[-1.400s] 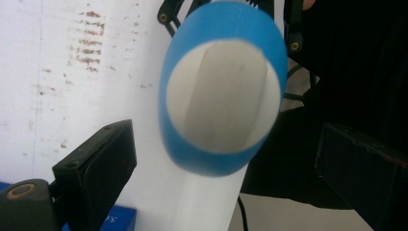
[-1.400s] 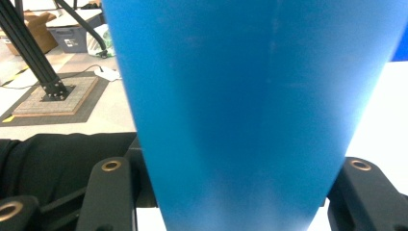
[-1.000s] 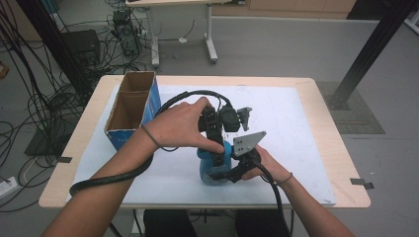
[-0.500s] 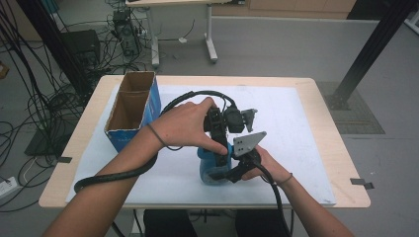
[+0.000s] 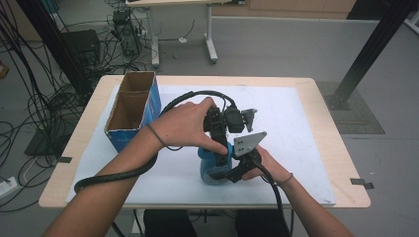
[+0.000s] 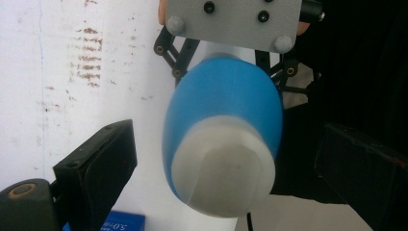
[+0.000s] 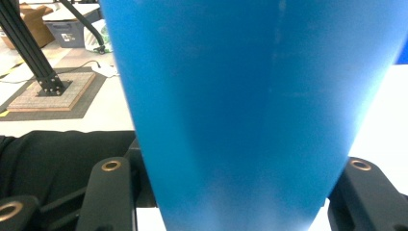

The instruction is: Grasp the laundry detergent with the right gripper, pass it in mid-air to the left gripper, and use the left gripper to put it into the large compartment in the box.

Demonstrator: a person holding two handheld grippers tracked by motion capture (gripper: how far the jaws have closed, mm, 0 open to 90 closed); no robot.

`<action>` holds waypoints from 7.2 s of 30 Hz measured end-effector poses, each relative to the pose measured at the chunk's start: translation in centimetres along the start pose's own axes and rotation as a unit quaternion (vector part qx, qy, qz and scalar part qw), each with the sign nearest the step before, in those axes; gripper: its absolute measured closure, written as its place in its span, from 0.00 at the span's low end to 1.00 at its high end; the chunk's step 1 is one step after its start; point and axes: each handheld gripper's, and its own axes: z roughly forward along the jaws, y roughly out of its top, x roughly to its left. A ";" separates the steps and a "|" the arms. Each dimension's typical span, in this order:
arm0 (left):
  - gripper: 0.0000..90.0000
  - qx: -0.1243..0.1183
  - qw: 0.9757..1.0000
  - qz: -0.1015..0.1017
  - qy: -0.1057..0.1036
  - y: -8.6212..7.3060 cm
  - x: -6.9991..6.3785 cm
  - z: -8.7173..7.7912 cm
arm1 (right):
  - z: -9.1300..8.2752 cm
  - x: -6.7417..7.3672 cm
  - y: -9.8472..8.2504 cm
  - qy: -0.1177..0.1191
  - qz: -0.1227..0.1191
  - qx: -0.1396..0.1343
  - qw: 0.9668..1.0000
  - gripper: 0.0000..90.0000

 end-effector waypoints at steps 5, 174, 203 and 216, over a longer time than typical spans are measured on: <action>0.09 0.001 1.000 -0.003 0.000 -0.1 0.0 0.0 | 0.0 0.0 0.0 0.001 0.002 -0.001 1.000 0.46; 0.40 0.013 1.000 -0.002 0.005 0.4 -0.1 2.1 | 0.4 0.1 0.7 0.004 -0.002 -0.010 1.000 0.46; 0.40 0.005 1.000 -0.003 0.013 0.1 -0.4 1.9 | 0.3 0.1 0.7 0.001 -0.003 -0.014 1.000 0.46; 0.40 0.005 1.000 -0.004 0.013 0.1 -0.3 1.9 | 0.3 0.1 0.7 0.000 -0.002 -0.012 1.000 0.46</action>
